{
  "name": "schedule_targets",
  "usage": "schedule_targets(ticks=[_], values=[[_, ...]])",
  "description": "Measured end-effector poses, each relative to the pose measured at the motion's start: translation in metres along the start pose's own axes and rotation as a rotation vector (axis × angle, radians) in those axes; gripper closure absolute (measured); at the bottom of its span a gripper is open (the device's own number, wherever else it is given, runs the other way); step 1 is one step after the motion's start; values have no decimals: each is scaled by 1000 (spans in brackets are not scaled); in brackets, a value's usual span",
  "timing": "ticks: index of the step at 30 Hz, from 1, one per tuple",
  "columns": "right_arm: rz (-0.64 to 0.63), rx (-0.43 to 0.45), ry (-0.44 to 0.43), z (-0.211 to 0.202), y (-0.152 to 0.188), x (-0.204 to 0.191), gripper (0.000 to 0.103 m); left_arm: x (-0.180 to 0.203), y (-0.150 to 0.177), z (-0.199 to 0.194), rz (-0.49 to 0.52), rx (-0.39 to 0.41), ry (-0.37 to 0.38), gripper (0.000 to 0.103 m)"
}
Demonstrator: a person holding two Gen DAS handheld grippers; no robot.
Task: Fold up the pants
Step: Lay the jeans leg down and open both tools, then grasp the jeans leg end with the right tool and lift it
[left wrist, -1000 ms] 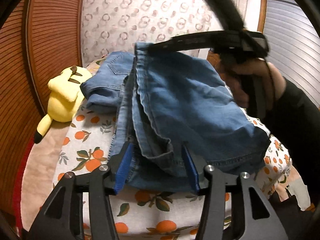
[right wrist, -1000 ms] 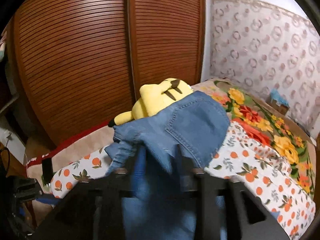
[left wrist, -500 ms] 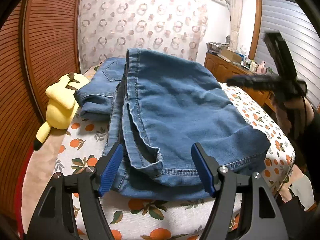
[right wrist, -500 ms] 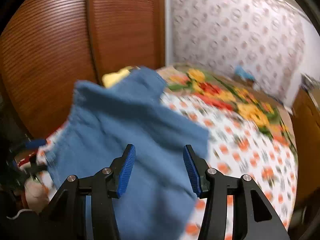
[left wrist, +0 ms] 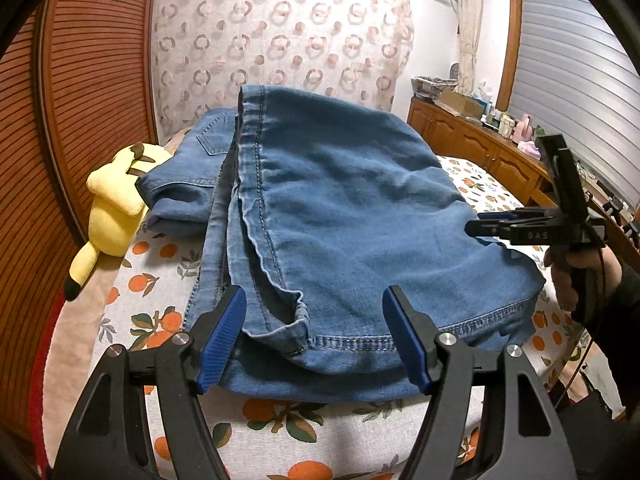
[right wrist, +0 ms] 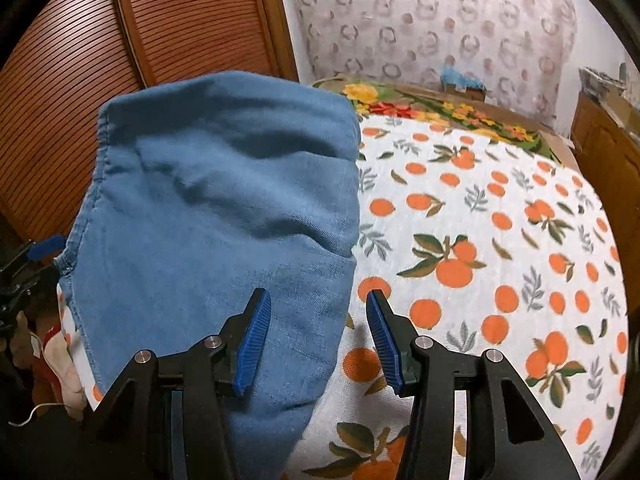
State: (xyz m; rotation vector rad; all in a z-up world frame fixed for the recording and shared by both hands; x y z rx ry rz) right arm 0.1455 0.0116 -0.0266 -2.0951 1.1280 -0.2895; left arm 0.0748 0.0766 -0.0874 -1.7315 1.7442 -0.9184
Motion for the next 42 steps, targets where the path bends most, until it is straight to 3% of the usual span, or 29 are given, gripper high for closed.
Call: schedule_targets(ticks=[6,15,16,18,19,21,29,33,38,42], values=[[48,-13,-69,18,-2,10,51,0,1,2,2,-7,-4,31],[26,-4,-89,31,-7,8,51,0,-1,3,1,-8,-7,31],[22,-3,-93,32,-6,8,55,0,-1,3,1,-8,-8,31],[17,5,-130,29,-6,8,83,0,-1,3,1,-8,-7,31],[14,15,-139,27,-6,7,91,0,-1,3,1,-8,-7,31],[9,49,-157,18,-8,8,96,1,-3,3,3,-8,-7,31],[-24,207,-60,-56,-24,29,97,7,-16,-1,26,16,-6,31],[6,240,32,-101,-24,72,97,19,-23,2,48,23,9,31],[79,193,163,-122,-1,139,97,39,-33,11,87,22,43,31],[122,122,182,-104,28,175,96,64,-42,23,124,13,74,31]])
Point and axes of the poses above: each gripper's, at about its wrist camera, not at the fingertips, and z roughly the way its jaws point, x to its right, y to its underside, the point moved 6 cm from there along z, roughly the way its jaws point, and after that the axes turned 2 degrees about -x, right-handed, at the moved point
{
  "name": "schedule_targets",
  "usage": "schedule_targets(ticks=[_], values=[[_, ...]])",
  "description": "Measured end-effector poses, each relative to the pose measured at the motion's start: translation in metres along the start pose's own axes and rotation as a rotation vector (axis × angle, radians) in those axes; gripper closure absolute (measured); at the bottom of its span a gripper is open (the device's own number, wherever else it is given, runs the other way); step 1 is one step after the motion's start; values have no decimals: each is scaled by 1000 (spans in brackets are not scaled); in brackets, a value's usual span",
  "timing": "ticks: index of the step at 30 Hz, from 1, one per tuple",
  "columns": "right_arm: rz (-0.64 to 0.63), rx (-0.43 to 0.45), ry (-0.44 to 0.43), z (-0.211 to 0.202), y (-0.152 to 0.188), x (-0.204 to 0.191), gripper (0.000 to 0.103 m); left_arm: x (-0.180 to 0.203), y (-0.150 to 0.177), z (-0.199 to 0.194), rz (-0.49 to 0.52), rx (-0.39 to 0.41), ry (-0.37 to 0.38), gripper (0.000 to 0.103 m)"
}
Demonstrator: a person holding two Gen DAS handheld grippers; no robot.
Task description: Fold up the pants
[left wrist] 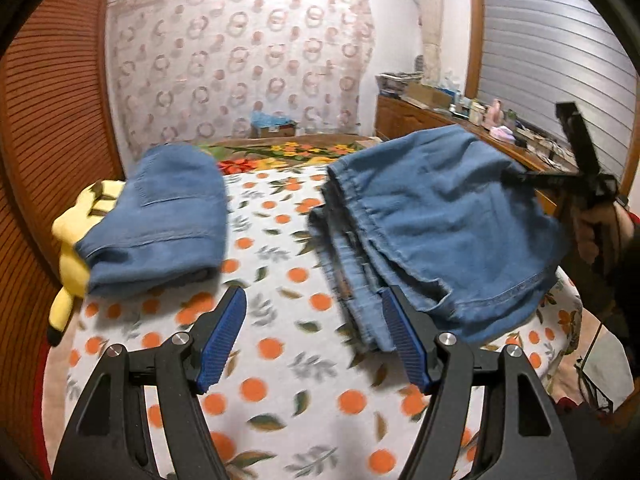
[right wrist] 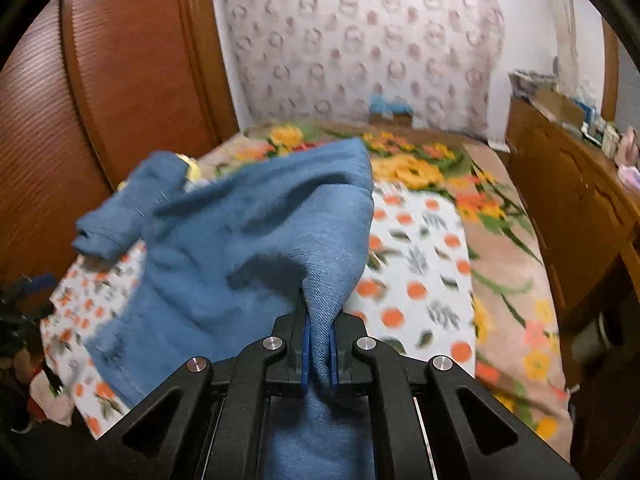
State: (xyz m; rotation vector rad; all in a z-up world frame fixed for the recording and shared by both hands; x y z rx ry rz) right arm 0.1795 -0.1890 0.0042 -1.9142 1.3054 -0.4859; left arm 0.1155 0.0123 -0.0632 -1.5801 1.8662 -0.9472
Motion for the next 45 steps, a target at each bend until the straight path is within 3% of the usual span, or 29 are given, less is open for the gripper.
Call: schedule_targets(ticks=[2,8,12,20,25,26,27,30,32,37,41,45], values=[[24,-6,-1,6,6,13,95,9,-5,6,11,-4,12,31],[38,-19,24,9,17,27,63,46,-21,21,62,-12,50,31],[47,-21,17,6,24,17,50,67,-25,30,87,-19,82,31],[68,-81,6,0,60,-1,48,108,-34,51,119,-50,128,31],[94,-52,-8,-21,77,-4,48,120,-31,65,126,-76,135,31],[105,-50,-14,-23,81,-4,52,120,-30,68,126,-82,134,31],[108,-49,-21,-26,84,-3,72,122,-29,70,127,-88,133,31],[102,-31,-27,-34,92,-7,84,126,-23,81,130,-110,122,31],[107,-11,-29,-46,96,-11,85,125,-21,85,128,-121,113,31],[96,-19,-17,-50,103,-17,82,121,-11,94,121,-147,104,31],[110,-11,16,-52,96,-13,58,118,-6,94,135,-155,81,31],[101,17,41,-54,87,-7,52,108,-2,90,135,-147,45,31]])
Point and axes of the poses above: each gripper's, at about its wrist camera, not at the fingertips, and z roughly the way its jaws point, x to its right, y to its underside, the point moved 6 cm from there along z, roughly the way its jaws point, and after that the axes turned 2 degrees about -x, right-handed, at the moved point
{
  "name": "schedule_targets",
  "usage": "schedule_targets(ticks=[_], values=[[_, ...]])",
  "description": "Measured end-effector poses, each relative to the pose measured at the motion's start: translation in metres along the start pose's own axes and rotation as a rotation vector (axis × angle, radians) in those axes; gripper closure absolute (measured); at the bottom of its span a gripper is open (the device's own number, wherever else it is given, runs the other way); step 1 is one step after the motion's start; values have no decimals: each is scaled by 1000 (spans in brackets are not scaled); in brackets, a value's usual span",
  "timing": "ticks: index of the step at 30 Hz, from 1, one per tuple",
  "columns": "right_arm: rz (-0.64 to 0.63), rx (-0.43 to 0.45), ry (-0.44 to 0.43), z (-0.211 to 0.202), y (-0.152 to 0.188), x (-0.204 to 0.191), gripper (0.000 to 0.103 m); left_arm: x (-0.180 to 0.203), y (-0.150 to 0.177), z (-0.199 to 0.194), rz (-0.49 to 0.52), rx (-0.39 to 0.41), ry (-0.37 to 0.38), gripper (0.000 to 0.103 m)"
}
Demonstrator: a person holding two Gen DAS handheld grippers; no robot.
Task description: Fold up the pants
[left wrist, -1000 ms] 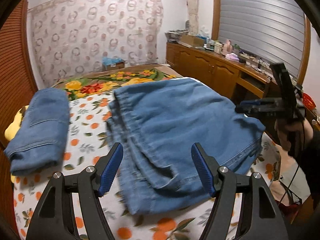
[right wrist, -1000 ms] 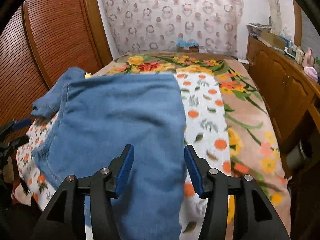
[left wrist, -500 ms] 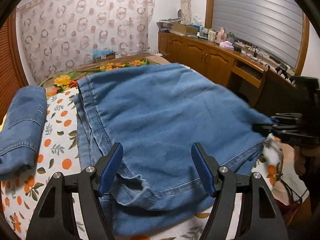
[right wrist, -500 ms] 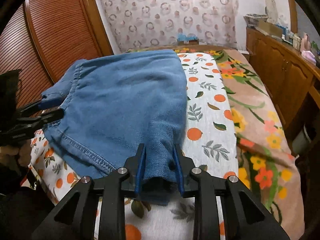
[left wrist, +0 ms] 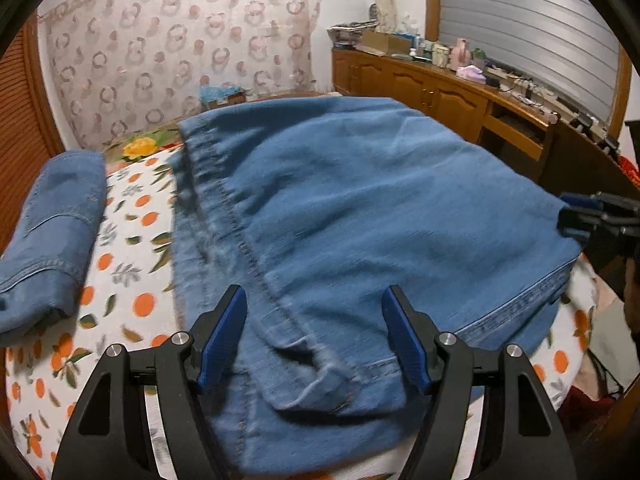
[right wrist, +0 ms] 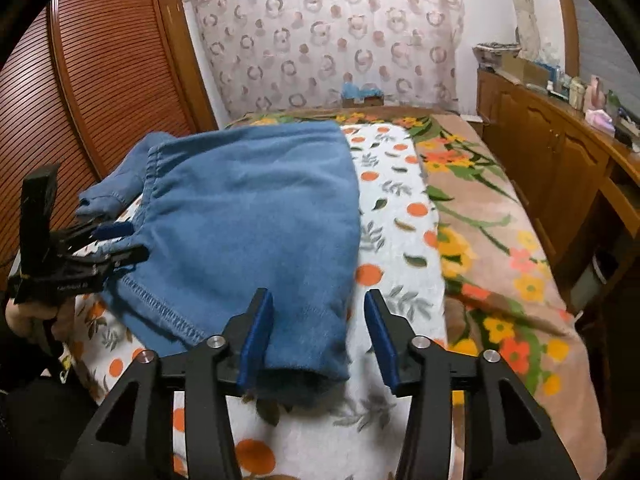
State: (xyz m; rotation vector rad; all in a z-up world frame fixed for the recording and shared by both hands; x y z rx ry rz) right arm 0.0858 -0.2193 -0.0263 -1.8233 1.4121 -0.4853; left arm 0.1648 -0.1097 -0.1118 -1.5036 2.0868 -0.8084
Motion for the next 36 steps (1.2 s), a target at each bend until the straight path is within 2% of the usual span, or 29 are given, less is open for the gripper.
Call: schedule_targets(ticks=[7,9,16,23,25,27,29,32,36], values=[[19,9,-11,17,-9,6,48,-26,15,-4,-65,-9,17,31],[12,-2,-11,26,-10,6,44,-25,16,-4,-64,-10,17,31],[38,-71,-32,54,-10,13,43,-26,17,-3,-66,-9,20,31],[71,-72,-58,61,-12,14,43,-27,17,-2,-69,-8,23,31],[72,-73,-80,62,-11,10,54,-27,17,-2,-67,-8,23,31],[77,-73,-118,62,-11,4,75,-27,18,-1,-70,-8,27,31],[74,-46,-132,57,-16,1,82,-26,18,-1,-73,-8,30,31],[65,16,-147,40,-27,-7,87,-27,18,-1,-76,-7,32,31],[13,90,-166,17,-45,-29,89,-28,18,-3,-85,-8,34,31]])
Point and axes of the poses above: each gripper's, at about its wrist camera, not at the fingertips, and z roughly the way its jaws point, x to its right, y to its underside, the point moved 6 cm from there along z, roughly the way its jaws point, and after that the axes turned 2 degrees about -x, right-handed, at the moved point
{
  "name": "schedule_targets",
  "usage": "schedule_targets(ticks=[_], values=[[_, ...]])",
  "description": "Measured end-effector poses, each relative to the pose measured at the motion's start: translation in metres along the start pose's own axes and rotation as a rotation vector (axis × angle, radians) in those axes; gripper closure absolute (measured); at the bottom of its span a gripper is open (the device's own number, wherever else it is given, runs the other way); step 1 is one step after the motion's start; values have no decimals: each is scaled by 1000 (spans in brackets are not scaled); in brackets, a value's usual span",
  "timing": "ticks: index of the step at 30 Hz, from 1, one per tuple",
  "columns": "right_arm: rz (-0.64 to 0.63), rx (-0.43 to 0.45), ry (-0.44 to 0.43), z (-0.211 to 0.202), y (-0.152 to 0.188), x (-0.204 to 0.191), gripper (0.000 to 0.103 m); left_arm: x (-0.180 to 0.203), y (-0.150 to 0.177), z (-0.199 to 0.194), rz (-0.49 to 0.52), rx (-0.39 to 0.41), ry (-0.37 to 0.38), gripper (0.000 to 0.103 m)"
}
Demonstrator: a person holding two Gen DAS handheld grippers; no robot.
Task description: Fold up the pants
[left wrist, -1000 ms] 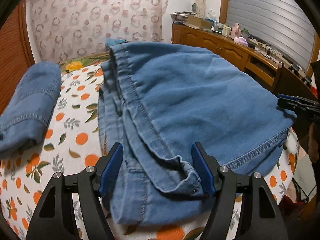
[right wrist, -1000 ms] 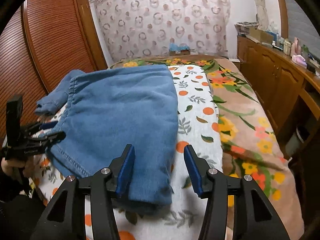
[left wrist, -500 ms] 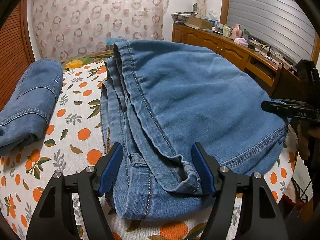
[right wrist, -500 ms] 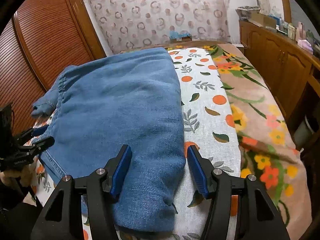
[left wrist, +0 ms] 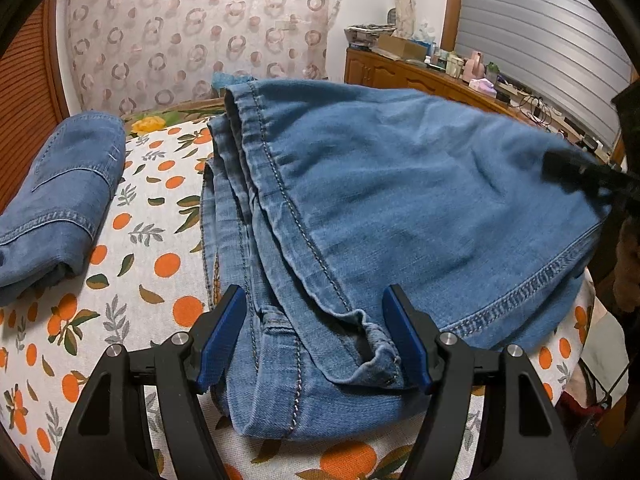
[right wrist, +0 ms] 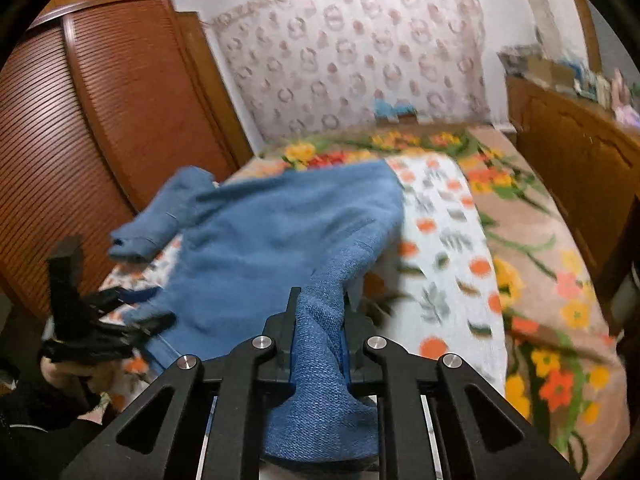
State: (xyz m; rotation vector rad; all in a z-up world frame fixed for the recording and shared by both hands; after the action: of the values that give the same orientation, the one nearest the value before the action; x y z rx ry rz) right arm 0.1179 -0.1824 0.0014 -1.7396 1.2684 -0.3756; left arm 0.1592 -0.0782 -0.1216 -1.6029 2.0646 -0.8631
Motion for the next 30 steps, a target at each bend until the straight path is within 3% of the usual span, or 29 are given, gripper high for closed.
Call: schedule_targets(ticks=[9,15,21,30], values=[[-122,63,-88,-7,-33,-65,89,-27,-7,-37,-51,73,-14,31],[-205,42,-160,28,-44,-118,90,-59,-5,-64,-88,114,-52,31],[-258,-27,-243,72,-33,-161,90,-95,7,-82,-144,134,-97,31],[-303,-206,-302,139,10,-186,90,-126,17,-91,-206,145,-131,31]])
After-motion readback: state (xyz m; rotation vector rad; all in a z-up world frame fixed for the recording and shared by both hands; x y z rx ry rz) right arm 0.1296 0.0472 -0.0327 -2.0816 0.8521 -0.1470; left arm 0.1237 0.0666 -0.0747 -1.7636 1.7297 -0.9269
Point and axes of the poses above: each gripper's, at about its wrist camera, not at the fingertips, and z roughly the way its jaws point, x to its right, y to its underside, the point moved 6 cm from there along z, roughly the way its jaws point, and after that the axes turned 2 degrees about -x, right-handed, at the moved point
